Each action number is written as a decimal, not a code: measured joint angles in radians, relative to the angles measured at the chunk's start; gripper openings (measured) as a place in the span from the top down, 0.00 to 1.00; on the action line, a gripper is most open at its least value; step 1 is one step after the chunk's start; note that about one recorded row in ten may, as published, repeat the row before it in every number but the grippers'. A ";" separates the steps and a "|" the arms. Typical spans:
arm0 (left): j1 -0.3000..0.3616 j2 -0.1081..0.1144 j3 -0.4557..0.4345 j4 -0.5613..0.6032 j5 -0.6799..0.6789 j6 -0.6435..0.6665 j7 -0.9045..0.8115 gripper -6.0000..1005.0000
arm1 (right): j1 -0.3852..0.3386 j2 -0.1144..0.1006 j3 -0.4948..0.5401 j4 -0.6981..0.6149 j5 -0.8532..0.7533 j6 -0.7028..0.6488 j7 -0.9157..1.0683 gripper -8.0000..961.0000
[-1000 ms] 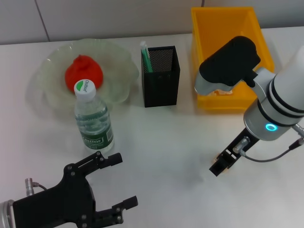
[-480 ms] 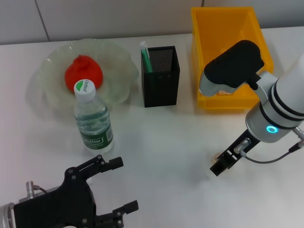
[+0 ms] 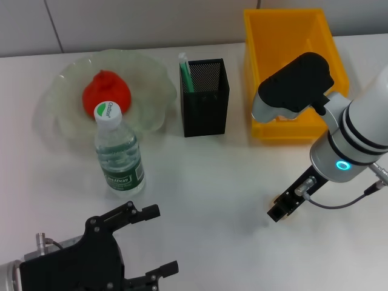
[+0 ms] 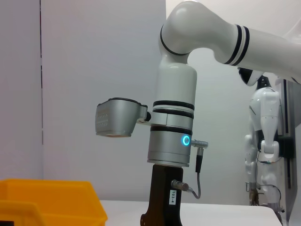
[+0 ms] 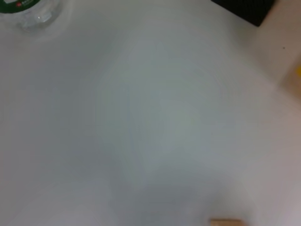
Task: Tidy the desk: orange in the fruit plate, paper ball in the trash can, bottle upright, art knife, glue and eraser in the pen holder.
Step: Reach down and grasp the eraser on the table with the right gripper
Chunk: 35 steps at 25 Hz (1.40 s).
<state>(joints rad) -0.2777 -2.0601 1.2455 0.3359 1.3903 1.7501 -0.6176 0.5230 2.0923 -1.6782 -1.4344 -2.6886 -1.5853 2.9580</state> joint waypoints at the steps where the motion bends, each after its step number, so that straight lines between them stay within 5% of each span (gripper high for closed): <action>1: 0.000 0.000 0.000 0.000 0.001 0.000 0.000 0.19 | 0.001 0.000 0.000 0.002 0.002 0.000 0.000 0.27; 17: -0.002 0.000 0.000 0.003 0.007 0.003 -0.001 0.19 | 0.003 0.000 0.002 0.020 0.006 0.002 0.000 0.54; 35: -0.003 -0.002 0.000 0.003 0.009 0.003 -0.001 0.19 | 0.016 -0.002 0.002 0.052 0.006 0.012 -0.001 0.63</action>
<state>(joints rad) -0.2807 -2.0617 1.2456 0.3390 1.3990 1.7534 -0.6182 0.5393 2.0903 -1.6767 -1.3826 -2.6827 -1.5734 2.9569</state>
